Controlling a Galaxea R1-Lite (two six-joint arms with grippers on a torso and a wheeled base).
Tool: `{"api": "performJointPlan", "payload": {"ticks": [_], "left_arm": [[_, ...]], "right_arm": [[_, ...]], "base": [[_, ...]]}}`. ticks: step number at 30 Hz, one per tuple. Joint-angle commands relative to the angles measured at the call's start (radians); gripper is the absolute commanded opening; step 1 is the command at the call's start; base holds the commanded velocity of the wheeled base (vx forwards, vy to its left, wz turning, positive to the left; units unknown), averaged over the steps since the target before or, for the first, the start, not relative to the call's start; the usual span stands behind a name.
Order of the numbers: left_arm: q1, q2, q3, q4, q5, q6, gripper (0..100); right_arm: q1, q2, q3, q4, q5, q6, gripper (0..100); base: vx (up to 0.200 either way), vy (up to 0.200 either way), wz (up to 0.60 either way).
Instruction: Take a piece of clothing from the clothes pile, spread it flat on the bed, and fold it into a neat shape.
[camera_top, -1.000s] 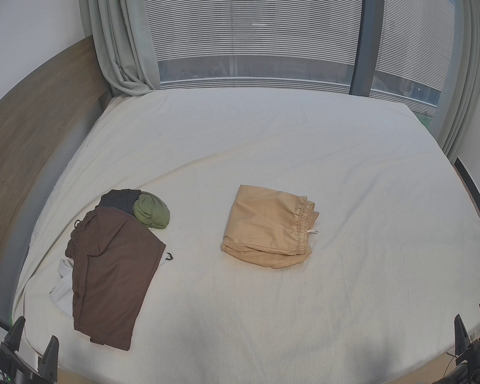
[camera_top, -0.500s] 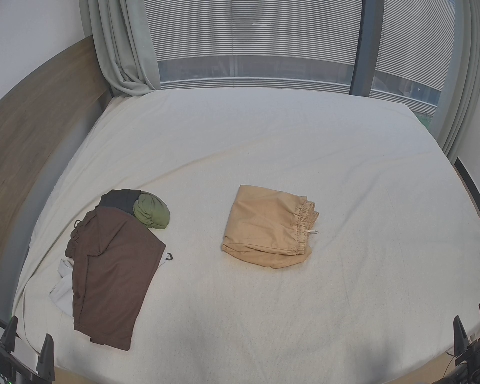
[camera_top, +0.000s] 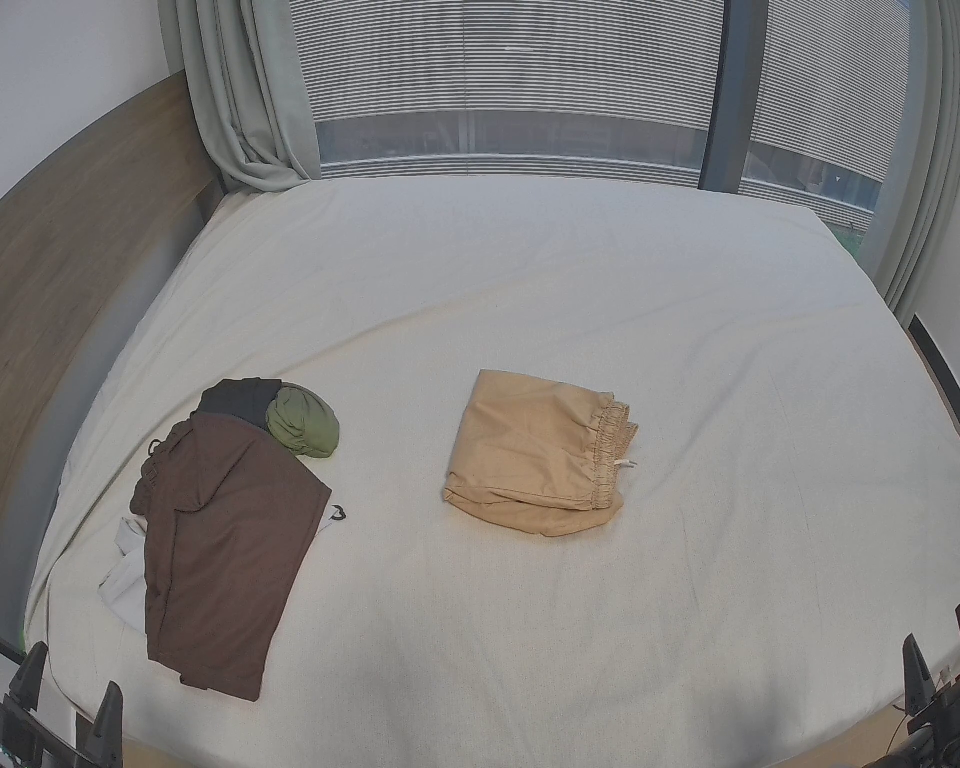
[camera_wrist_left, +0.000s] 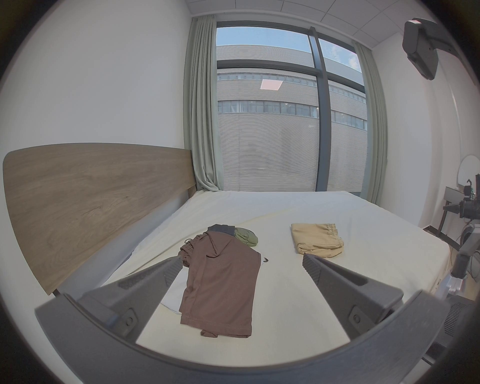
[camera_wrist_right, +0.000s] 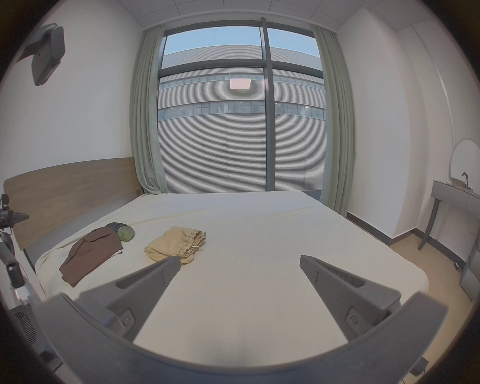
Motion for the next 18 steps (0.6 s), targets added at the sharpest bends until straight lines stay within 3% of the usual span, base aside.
{"api": "performJointPlan", "payload": {"ticks": [1,18], "left_arm": [[0.0,-0.013,0.018,0.0,0.001,-0.001,100],[0.0,-0.016,0.016,0.0,-0.001,0.002,100]], "right_arm": [[0.002,0.001,0.018,-0.003,0.02,-0.015,100],[0.002,0.001,0.018,0.001,0.035,-0.015,100]], "base": [[0.0,0.0,0.0],[0.0,0.0,0.0]]}}
